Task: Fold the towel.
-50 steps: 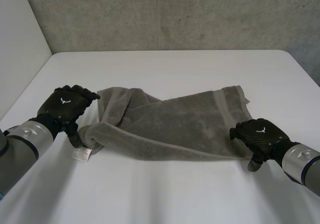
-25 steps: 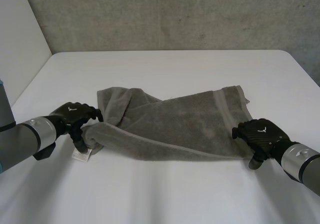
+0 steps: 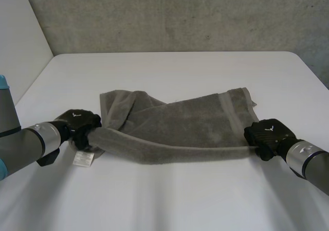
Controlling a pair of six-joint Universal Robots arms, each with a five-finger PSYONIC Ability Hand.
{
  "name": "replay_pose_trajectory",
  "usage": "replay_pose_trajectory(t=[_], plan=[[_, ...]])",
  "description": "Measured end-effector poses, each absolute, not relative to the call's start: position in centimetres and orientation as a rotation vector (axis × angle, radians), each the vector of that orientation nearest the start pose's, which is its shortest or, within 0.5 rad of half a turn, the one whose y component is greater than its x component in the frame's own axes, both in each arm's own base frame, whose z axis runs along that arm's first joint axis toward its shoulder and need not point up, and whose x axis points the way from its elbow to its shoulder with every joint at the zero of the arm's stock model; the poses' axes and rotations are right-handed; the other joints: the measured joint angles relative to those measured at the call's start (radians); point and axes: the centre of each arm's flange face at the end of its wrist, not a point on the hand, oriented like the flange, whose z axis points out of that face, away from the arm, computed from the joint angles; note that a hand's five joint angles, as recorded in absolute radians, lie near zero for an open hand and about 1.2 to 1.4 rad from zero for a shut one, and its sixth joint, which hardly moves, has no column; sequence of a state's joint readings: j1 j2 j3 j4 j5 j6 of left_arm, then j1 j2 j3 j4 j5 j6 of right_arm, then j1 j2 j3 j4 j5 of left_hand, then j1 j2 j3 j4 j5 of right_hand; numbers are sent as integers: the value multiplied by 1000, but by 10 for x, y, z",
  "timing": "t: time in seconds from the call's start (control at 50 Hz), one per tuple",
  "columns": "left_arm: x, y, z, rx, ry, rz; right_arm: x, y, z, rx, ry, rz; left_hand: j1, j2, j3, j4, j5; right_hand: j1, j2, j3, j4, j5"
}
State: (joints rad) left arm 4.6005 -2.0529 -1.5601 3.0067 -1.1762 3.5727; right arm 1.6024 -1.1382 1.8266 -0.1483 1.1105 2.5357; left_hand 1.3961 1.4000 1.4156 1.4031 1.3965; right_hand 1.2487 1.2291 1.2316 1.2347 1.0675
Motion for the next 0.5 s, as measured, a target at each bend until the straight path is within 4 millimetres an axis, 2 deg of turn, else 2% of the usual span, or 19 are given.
replay_pose_trajectory(t=[0.06, 0.14, 0.2, 0.26, 0.32, 0.38, 0.4, 0.42, 0.44, 0.46, 0.5], plan=[[-203, -304, 153, 1085, 2719, -1613, 183, -293, 124, -1133, 2337, -1591, 63, 93, 109, 104, 89, 90, 88, 97, 96, 94], [-205, -306, 158, 1092, 2692, -1648, 186, -300, 131, -1124, 2329, -1625, 64, 98, 123, 114, 93, 91, 90, 109, 108, 98], [-207, -309, 164, 1095, 2658, -1690, 189, -306, 142, -1097, 2312, -1670, 67, 98, 124, 114, 93, 91, 90, 109, 108, 97], [-209, -312, 179, 1097, 2601, -1759, 191, -313, 165, -1051, 2273, -1744, 67, 98, 125, 114, 93, 91, 90, 109, 108, 97], [-211, -312, 201, 1097, 2523, -1849, 193, -316, 196, -1003, 2220, -1828, 68, 98, 125, 114, 93, 91, 90, 109, 108, 97], [-212, -308, 236, 1087, 2394, -1982, 193, -317, 241, -956, 2139, -1940, 68, 98, 126, 114, 93, 91, 90, 110, 108, 97], [-212, -305, 248, 1082, 2344, -2029, 193, -316, 257, -946, 2108, -1978, 68, 102, 126, 115, 93, 91, 90, 110, 108, 98], [-212, -304, 254, 1080, 2322, -2050, 193, -315, 264, -942, 2095, -1995, 68, 104, 126, 117, 93, 91, 90, 110, 108, 97], [-211, -300, 271, 1070, 2250, -2114, 193, -313, 281, -935, 2062, -2035, 68, 107, 126, 123, 93, 92, 90, 110, 108, 98], [-211, -299, 276, 1067, 2227, -2134, 192, -311, 291, -932, 2042, -2058, 68, 107, 126, 124, 93, 92, 90, 111, 108, 98], [-210, -291, 302, 1041, 2109, -2237, 192, -304, 323, -930, 1984, -2122, 69, 107, 126, 124, 93, 92, 90, 111, 108, 98]])
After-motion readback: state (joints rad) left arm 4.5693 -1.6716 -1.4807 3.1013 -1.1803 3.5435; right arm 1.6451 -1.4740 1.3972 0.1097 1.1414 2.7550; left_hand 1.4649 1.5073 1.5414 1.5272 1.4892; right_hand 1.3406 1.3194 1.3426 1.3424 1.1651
